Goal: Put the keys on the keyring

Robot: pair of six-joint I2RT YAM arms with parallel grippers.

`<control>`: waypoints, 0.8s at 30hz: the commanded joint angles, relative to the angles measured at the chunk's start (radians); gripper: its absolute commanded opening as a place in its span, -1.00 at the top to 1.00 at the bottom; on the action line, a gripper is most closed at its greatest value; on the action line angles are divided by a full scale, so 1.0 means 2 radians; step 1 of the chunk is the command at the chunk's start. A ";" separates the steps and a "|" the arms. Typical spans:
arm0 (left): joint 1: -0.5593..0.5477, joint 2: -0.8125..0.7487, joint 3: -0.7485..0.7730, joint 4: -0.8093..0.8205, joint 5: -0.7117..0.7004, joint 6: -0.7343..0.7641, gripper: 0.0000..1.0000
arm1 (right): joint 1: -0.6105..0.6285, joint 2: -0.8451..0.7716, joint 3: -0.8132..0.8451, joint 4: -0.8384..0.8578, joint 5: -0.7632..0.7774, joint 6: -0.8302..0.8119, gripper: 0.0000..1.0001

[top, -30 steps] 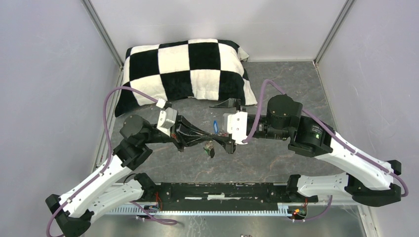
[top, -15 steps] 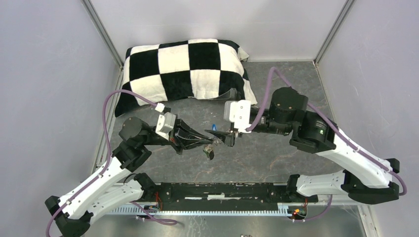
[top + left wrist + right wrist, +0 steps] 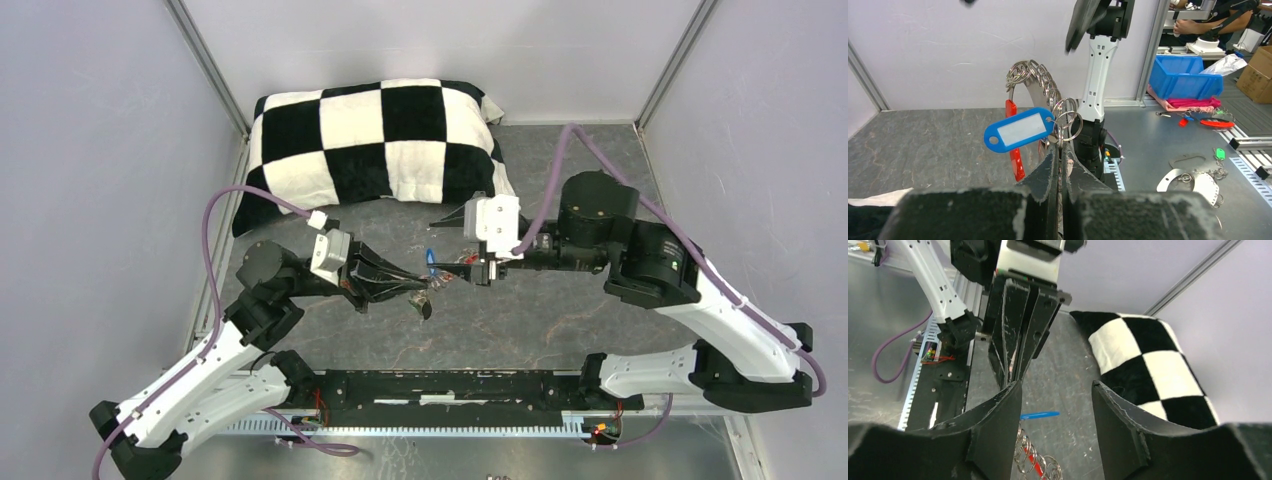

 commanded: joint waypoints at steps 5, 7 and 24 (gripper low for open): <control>0.000 -0.023 0.015 -0.010 0.025 0.143 0.96 | -0.001 0.019 0.020 -0.041 0.026 0.039 -0.31; 0.000 -0.029 0.010 -0.012 0.020 0.172 0.95 | -0.001 0.030 0.038 -0.049 0.033 0.059 -0.33; 0.000 -0.051 0.002 -0.089 0.026 0.406 0.96 | -0.002 -0.015 -0.034 0.022 0.012 0.142 -0.17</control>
